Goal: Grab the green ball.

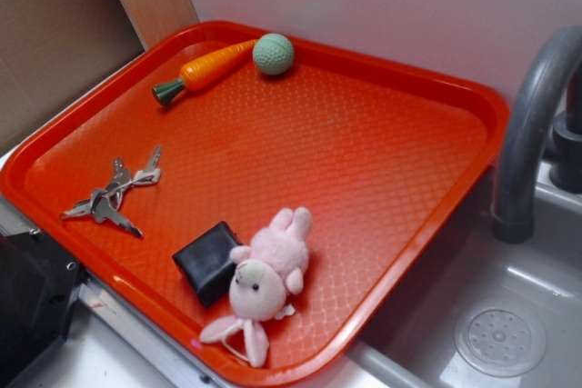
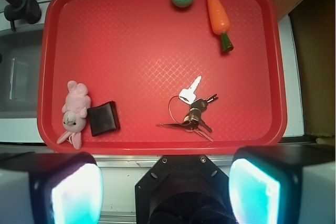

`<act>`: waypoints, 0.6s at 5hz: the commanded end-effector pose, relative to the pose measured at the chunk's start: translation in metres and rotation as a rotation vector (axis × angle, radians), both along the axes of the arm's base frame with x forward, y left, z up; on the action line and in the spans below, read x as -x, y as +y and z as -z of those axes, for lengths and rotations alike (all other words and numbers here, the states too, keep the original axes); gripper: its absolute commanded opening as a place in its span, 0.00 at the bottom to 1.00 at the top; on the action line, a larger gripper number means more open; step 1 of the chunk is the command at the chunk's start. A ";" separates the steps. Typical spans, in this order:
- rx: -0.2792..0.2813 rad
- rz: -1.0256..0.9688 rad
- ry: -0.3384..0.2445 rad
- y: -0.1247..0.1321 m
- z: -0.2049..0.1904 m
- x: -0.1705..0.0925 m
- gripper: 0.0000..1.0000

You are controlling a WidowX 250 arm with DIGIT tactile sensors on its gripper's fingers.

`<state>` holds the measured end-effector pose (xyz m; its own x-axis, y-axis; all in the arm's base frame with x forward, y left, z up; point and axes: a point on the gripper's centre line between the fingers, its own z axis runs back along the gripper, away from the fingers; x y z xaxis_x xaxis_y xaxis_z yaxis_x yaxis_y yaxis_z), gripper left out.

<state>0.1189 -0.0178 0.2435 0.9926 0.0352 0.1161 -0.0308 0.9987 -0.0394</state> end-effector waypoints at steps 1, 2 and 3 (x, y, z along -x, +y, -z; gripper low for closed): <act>0.000 0.000 0.000 0.000 0.000 0.000 1.00; 0.039 -0.140 -0.063 0.009 0.027 -0.050 1.00; -0.017 -0.087 -0.075 0.006 0.066 -0.101 1.00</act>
